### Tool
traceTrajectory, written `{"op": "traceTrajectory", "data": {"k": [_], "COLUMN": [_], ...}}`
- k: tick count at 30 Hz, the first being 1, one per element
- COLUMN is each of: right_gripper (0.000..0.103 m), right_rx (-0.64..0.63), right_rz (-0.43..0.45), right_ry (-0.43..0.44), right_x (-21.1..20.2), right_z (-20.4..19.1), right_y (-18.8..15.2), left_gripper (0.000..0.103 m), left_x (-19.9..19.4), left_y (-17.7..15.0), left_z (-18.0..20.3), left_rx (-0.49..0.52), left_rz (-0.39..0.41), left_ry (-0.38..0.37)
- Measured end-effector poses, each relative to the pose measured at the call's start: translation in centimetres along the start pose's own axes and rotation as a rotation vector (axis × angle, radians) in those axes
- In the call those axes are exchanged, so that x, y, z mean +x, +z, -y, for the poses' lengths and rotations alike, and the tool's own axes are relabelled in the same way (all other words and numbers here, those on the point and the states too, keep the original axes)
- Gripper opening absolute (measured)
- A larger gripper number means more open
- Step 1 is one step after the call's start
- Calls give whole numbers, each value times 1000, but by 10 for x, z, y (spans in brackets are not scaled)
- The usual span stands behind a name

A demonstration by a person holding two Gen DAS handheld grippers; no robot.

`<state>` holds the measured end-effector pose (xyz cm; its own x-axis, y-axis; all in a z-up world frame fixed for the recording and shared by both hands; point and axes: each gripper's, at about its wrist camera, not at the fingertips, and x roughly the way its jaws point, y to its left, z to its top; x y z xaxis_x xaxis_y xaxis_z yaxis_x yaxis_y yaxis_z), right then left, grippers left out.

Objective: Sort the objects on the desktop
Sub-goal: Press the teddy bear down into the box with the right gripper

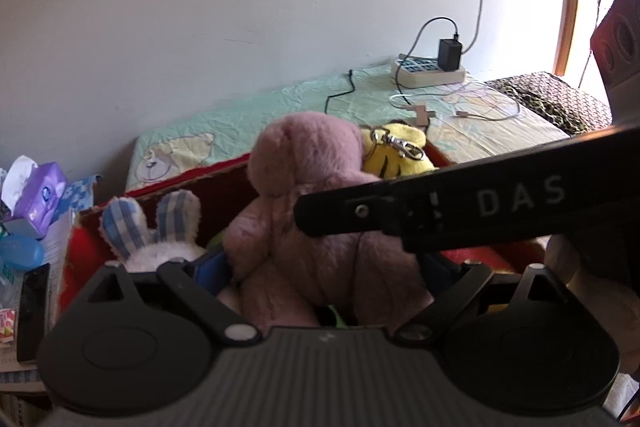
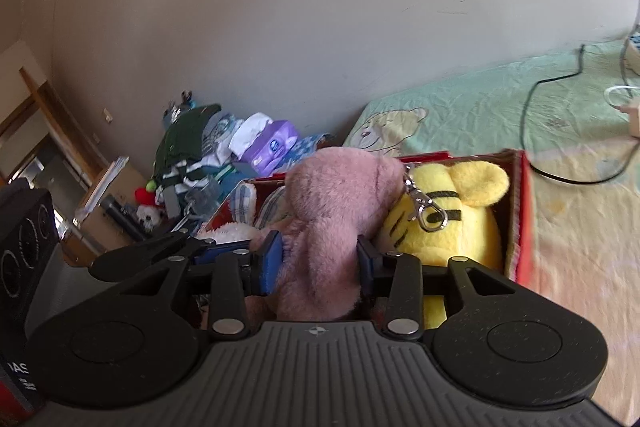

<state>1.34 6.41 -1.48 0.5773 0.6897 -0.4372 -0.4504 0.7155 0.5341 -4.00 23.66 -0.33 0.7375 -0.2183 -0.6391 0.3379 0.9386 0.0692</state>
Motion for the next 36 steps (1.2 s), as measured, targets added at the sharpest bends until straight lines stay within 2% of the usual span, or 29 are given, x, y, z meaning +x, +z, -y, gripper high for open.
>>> {"op": "traceTrajectory", "data": {"k": [3, 7, 8, 9, 10, 12, 16, 21, 29, 36], "right_gripper": [51, 49, 48, 47, 40, 40, 39, 39, 39, 42], "right_rx": [35, 81, 90, 95, 89, 61, -55, -100, -80, 19], "right_rz": [11, 47, 51, 49, 42, 28, -14, -54, -56, -4], "right_ry": [-12, -12, -7, -10, -25, -38, -56, -63, -71, -71], "right_x": [-8, -11, -9, -7, -2, 5, 12, 16, 9, 1], "right_z": [2, 7, 8, 8, 8, 4, -9, -9, -2, 1], "right_y": [-2, 3, 4, 5, 6, 7, 7, 6, 1, -6], "left_gripper": [94, 94, 100, 101, 100, 100, 100, 100, 100, 100], "left_x": [-1, -2, -2, -3, -4, -4, -4, -5, -5, -10], "left_y": [-1, -3, -4, -6, -8, -12, -15, -18, -17, -19], "left_z": [5, 8, 9, 11, 13, 17, 12, 14, 16, 14], "left_rx": [14, 16, 23, 26, 34, 70, 79, 86, 77, 76], "left_rz": [2, 0, -3, -5, -6, -4, -7, -9, -13, -12], "left_ry": [-12, -27, -39, -52, -52, -20, -5, -2, -19, -27]}}
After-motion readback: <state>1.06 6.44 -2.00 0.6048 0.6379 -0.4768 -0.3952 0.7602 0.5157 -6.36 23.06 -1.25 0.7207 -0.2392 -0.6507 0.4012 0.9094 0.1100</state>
